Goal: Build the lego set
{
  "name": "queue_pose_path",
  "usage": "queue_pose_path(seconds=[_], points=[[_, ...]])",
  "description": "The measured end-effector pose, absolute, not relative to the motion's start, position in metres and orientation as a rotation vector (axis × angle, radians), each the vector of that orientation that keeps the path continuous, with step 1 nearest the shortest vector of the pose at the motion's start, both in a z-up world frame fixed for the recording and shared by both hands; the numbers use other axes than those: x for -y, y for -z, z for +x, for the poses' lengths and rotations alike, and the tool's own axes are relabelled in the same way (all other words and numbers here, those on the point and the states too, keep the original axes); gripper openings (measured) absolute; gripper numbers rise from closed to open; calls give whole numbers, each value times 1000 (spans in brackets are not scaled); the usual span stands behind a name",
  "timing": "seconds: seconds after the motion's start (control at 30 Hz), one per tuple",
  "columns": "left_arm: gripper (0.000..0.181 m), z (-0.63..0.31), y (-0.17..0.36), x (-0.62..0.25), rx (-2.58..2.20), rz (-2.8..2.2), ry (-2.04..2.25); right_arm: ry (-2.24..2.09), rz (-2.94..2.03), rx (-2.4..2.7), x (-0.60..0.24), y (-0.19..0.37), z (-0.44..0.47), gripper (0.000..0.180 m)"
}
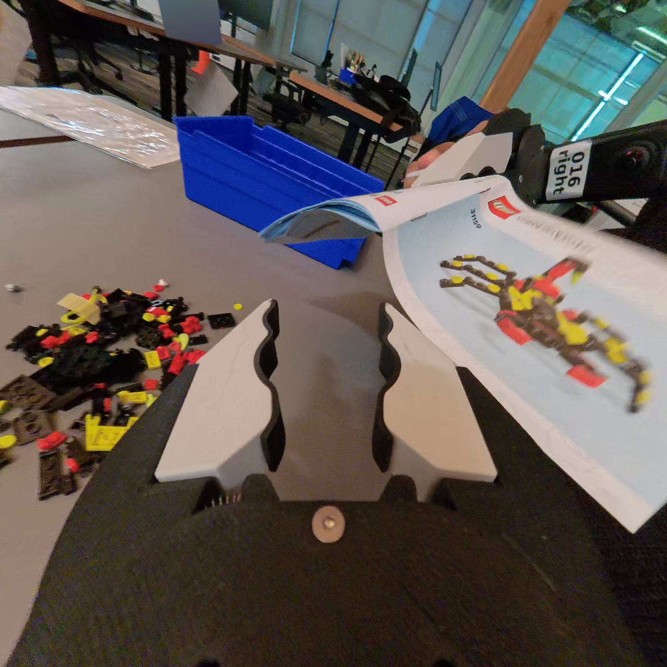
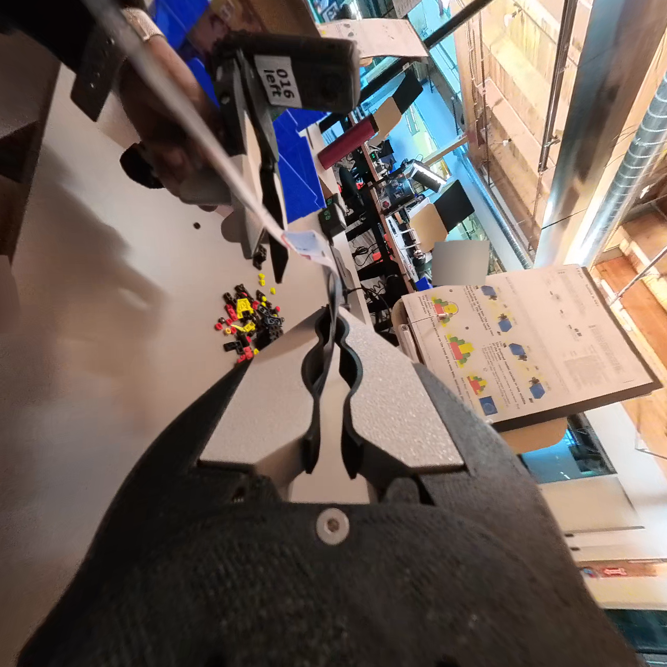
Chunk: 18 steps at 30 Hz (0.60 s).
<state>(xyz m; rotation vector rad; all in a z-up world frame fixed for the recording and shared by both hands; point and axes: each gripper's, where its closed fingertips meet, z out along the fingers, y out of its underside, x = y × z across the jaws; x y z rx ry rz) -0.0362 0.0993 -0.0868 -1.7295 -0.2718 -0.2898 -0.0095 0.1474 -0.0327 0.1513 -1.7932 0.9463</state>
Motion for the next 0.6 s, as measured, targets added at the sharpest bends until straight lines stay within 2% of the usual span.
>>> queue_pose_path(seconds=[0.37,0.6], points=[[54,-30,91,-101,291,-1711,294,-854,232,1779,-139,38,-4,0],[53,-32,98,-96,309,-1719,303,-627,346,1705,-131,49,-10,0]])
